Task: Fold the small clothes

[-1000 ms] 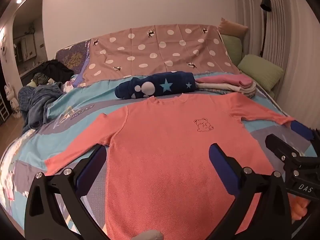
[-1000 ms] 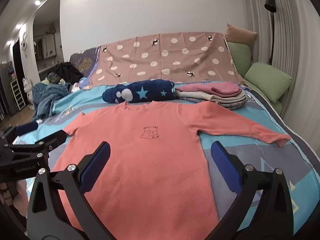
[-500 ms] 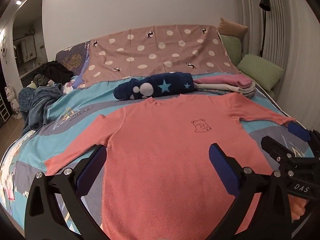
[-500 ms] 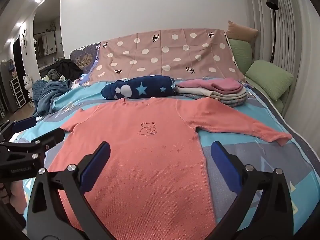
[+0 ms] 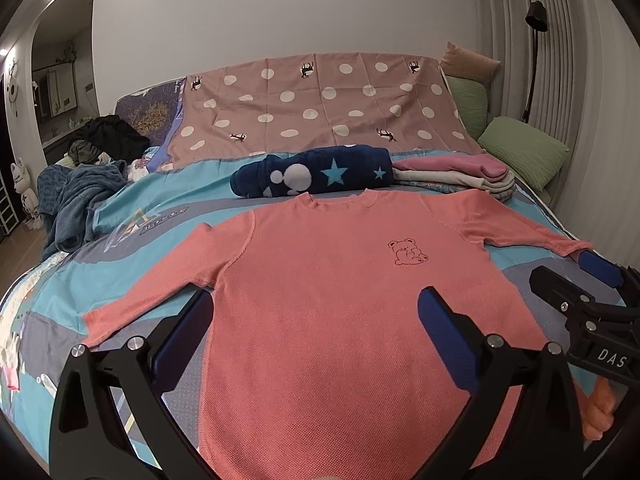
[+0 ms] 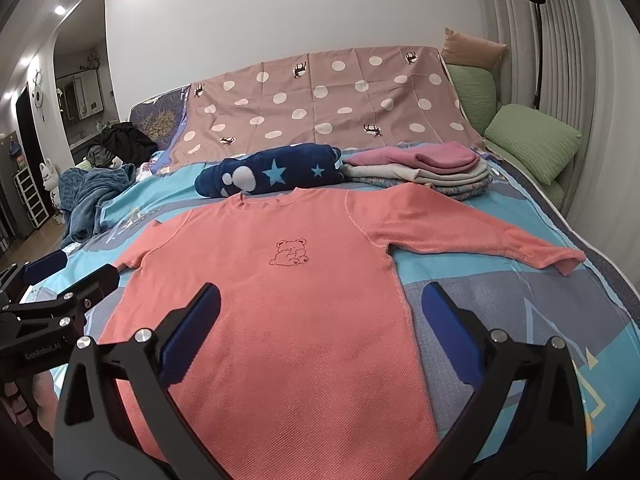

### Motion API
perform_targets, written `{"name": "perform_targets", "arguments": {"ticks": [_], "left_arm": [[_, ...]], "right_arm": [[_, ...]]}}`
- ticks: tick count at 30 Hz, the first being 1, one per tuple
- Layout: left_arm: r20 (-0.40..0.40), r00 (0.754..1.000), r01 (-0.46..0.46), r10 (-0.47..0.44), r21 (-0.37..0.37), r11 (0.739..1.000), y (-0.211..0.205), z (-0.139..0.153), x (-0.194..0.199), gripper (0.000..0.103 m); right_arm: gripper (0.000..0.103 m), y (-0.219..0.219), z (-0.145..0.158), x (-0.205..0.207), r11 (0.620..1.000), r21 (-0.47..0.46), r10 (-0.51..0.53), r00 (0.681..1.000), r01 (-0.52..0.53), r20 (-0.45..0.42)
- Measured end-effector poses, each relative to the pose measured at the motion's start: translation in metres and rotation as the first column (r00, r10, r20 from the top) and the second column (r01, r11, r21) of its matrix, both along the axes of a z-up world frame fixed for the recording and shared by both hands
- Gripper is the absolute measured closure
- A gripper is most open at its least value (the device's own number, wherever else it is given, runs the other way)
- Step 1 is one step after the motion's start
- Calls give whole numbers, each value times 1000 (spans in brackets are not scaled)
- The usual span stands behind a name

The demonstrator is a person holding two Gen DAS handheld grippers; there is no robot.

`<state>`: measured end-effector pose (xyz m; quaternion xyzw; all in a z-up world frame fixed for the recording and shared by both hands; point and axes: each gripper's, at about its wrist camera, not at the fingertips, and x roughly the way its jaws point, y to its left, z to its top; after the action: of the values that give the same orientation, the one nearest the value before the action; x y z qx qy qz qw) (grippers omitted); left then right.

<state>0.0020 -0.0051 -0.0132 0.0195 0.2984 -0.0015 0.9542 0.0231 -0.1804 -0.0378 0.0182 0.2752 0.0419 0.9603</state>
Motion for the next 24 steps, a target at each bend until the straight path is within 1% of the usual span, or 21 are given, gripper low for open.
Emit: {"name": "perform_targets", "arguments": {"ticks": [4, 9, 24], "left_arm": [[-20, 1000, 14, -14, -19, 1000, 4, -7, 2, 1], [-36, 999, 26, -27, -17, 1000, 4, -15, 3, 1], [-47, 998, 34, -35, -16, 999, 6, -19, 2, 1]], "right_arm": [[2, 4, 1, 1, 1000, -3, 3, 1000, -3, -4], [2, 3, 0, 1, 1000, -4, 0, 1000, 0, -6], [2, 4, -3, 2, 1000, -5, -5, 1000, 5, -16]]}}
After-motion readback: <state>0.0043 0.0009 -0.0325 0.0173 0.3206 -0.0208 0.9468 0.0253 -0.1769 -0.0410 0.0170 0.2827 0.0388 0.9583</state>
